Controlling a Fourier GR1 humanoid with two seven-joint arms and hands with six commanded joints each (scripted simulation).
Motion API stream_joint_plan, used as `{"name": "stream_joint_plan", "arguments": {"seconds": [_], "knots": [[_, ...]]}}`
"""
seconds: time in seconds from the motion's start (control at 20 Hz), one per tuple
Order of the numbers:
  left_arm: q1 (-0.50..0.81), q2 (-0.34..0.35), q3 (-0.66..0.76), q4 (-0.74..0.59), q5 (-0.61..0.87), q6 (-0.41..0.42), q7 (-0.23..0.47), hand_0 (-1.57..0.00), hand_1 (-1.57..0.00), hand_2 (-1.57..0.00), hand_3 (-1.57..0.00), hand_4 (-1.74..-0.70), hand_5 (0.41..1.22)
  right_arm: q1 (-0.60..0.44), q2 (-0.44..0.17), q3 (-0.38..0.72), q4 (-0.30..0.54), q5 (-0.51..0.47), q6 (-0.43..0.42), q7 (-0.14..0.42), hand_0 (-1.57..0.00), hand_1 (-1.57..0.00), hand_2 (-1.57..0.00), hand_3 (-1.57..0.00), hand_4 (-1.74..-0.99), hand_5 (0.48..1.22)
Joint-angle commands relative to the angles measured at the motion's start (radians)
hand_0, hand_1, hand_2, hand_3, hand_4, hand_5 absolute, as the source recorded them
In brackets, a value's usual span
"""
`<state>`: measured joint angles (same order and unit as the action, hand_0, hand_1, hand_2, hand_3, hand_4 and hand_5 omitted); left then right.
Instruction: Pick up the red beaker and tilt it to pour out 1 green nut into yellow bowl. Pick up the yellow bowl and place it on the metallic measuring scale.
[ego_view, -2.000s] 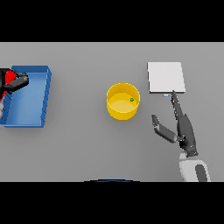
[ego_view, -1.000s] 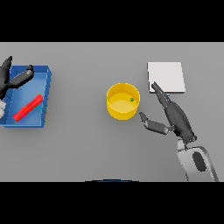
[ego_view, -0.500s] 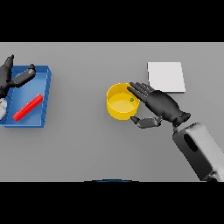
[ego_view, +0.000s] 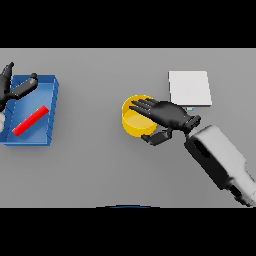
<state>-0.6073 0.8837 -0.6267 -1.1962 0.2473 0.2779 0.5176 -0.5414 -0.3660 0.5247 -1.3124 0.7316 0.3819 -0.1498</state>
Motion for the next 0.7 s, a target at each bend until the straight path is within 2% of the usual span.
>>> {"name": "stream_joint_plan", "arguments": {"seconds": [0.0, 0.25, 0.4, 0.45, 0.65], "knots": [[0.002, -0.002, -0.001, -0.001, 0.001, -0.001, -0.003, 0.00, 0.00, 0.00, 0.00, -0.80, 0.725, -0.013, 0.006, 0.003, 0.027, 0.002, 0.002, -0.002, 0.00, 0.00, 0.00, 0.00, -1.244, 0.685], [-0.009, -0.003, -0.001, 0.004, -0.002, -0.006, -0.005, 0.00, 0.00, 0.00, 0.00, -0.80, 0.734, -0.056, 0.015, 0.044, 0.103, 0.028, 0.035, -0.020, 0.00, 0.00, 0.00, 0.00, -1.281, 0.674], [-0.009, -0.005, 0.001, 0.010, -0.002, -0.001, -0.002, 0.00, 0.00, 0.00, 0.00, -0.80, 0.737, -0.085, 0.028, 0.060, 0.127, 0.035, 0.066, 0.002, 0.00, 0.00, 0.00, 0.00, -1.300, 0.671], [-0.012, -0.004, 0.004, 0.016, 0.001, -0.008, -0.005, 0.00, 0.00, 0.00, 0.00, -0.80, 0.738, -0.090, 0.030, 0.069, 0.143, 0.041, 0.068, -0.009, 0.00, 0.00, 0.00, 0.00, -1.303, 0.674], [-0.016, -0.009, 0.001, 0.035, -0.008, -0.008, -0.019, 0.00, 0.00, 0.00, 0.00, -0.79, 0.731, -0.120, 0.052, 0.094, 0.180, 0.059, 0.087, 0.009, 0.00, 0.00, 0.00, 0.00, -1.304, 0.713]]}}
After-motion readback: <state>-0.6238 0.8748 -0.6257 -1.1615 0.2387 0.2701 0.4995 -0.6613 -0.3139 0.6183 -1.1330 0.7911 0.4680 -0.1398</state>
